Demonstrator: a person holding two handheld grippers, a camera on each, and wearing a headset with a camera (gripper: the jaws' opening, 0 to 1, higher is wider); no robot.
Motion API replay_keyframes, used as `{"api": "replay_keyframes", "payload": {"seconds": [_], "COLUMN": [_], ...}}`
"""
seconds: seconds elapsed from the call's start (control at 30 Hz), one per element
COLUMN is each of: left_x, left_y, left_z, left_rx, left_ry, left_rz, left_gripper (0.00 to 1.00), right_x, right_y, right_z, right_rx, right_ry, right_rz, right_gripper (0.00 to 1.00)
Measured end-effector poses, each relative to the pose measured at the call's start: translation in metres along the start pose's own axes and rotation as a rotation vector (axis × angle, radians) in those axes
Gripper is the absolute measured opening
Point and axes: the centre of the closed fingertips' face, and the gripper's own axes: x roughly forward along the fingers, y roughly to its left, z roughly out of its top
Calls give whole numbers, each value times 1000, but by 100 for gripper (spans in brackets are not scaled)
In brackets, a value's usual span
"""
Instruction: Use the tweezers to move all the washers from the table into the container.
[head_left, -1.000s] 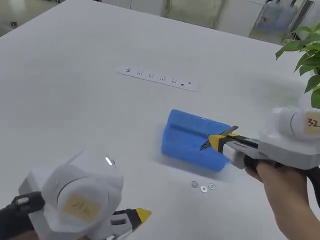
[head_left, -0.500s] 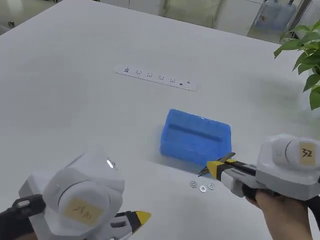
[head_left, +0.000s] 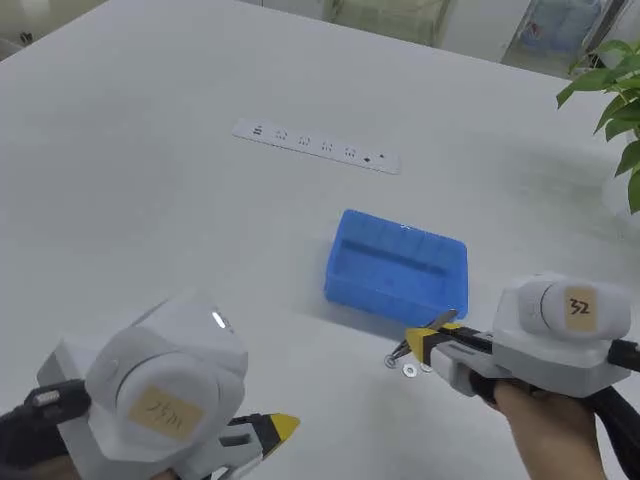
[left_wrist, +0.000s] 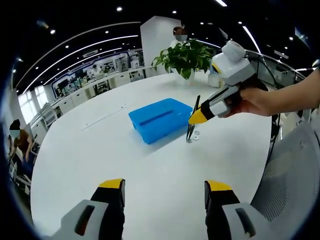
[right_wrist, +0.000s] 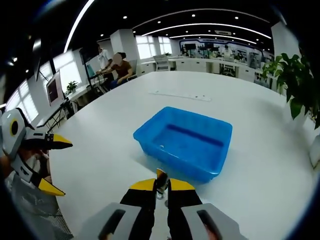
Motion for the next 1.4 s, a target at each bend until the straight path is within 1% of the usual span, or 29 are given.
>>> {"api": "replay_keyframes", "payload": {"seconds": [0.17,0.4,0.47,0.57,0.63,0.67,0.7,0.73,0.77,0.8,0.83,0.87,0.9,0.93,1.03,1.1,1.17,1.27,1.37,1.4], "left_x": [1,0,0,-1,-2,-2,-3,-3,-3,-4,-4,-4,-4,-4,-3,-2,-1,0,2,3], "left_y": [0,0,0,1,3,6,10,12,13,16,16,14,13,13,10,6,2,-1,-3,-3], "left_z": [-3,-2,-2,-1,0,1,2,3,4,5,5,5,5,6,6,4,4,3,0,-1], "left_rx": [1,1,6,8,1,-22,-29,-24,-9,2,1,5,-4,-14,-16,-30,-42,-50,-50,-58], "left_ry": [9,7,7,3,-5,-10,-15,-20,-21,-26,-30,-27,-27,-27,-31,-24,-27,-25,-15,-11], "left_rz": [6,4,5,10,18,41,67,78,79,95,97,81,74,70,56,37,15,3,-5,-8], "left_gripper": [64,64,64,64,64,64,63,60,56,54,56,57,60,62,66,71,77,83,89,94], "right_x": [1,2,2,0,-2,-4,-5,-6,-8,-10,-11,-12,-13,-15,-19,-21,-24,-21,-14,-12], "right_y": [-1,0,2,5,7,9,9,10,11,12,13,14,14,15,15,14,13,7,0,-2], "right_z": [0,2,2,6,10,14,16,19,23,27,29,34,37,42,55,65,75,84,91,92], "right_rx": [-5,-15,-16,-22,-25,-27,-27,-27,-29,-31,-31,-33,-37,-41,-43,-33,-33,-34,-25,-23], "right_ry": [-4,-2,6,3,-3,-10,-14,-20,-29,-36,-38,-48,-57,-66,-94,-114,-136,-154,-163,-163], "right_rz": [-7,-6,-6,6,13,15,18,19,21,24,25,29,30,31,38,45,41,26,21,21], "right_gripper": [4,3,3,3,3,3,3,3,3,3,3,3,3,3,3,3,3,3,3,3]}}
